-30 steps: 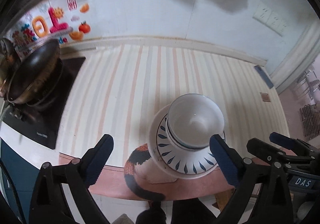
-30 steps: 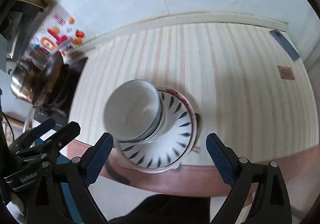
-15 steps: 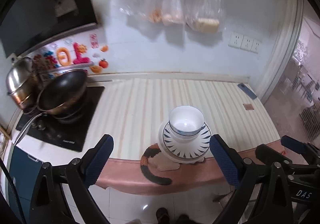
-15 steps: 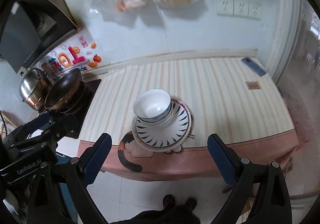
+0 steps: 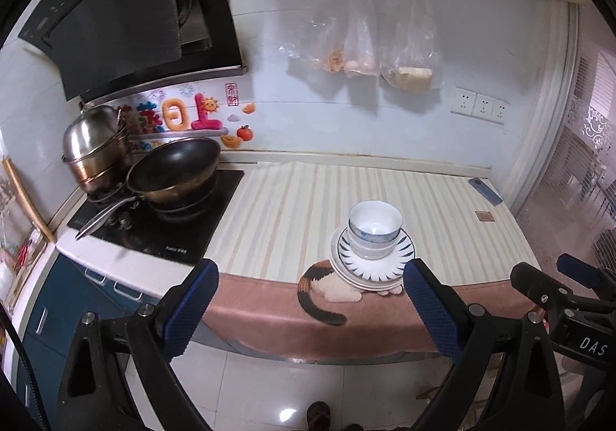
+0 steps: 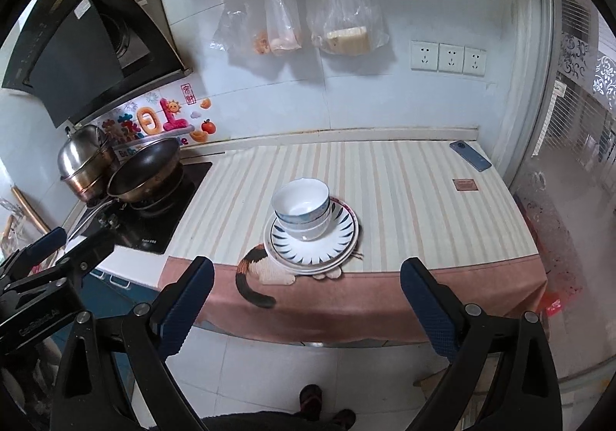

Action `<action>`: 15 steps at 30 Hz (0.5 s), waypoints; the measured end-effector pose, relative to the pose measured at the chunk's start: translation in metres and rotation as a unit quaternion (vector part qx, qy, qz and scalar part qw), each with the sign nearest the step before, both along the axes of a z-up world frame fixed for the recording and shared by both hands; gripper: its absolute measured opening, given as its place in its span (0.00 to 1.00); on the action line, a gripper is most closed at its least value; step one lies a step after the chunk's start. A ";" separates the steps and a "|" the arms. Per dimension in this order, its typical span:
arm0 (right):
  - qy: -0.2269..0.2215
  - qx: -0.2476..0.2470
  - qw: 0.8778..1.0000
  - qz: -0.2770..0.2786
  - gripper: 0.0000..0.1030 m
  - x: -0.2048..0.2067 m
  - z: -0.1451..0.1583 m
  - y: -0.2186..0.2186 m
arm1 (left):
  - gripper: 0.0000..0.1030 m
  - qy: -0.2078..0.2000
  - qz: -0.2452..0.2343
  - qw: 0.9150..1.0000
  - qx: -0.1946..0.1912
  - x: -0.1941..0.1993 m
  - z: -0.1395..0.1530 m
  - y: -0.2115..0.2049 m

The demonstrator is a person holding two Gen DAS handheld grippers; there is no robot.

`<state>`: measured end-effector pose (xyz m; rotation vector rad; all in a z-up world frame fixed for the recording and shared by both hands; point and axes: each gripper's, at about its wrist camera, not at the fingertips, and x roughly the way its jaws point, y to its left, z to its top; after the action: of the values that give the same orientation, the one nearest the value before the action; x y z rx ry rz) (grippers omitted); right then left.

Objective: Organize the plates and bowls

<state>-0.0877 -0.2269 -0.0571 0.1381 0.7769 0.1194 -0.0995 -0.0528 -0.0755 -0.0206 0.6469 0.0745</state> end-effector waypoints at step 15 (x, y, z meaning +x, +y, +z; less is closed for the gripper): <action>-0.012 -0.015 1.000 0.006 0.97 -0.031 -0.001 -0.001 | 0.96 0.010 0.021 1.000 -0.001 -0.029 -0.015 0.002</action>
<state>-0.1184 -0.2282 -0.0579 0.1027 0.7557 0.1211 -0.1289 -0.0507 -0.0909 -0.0354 0.6674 0.1147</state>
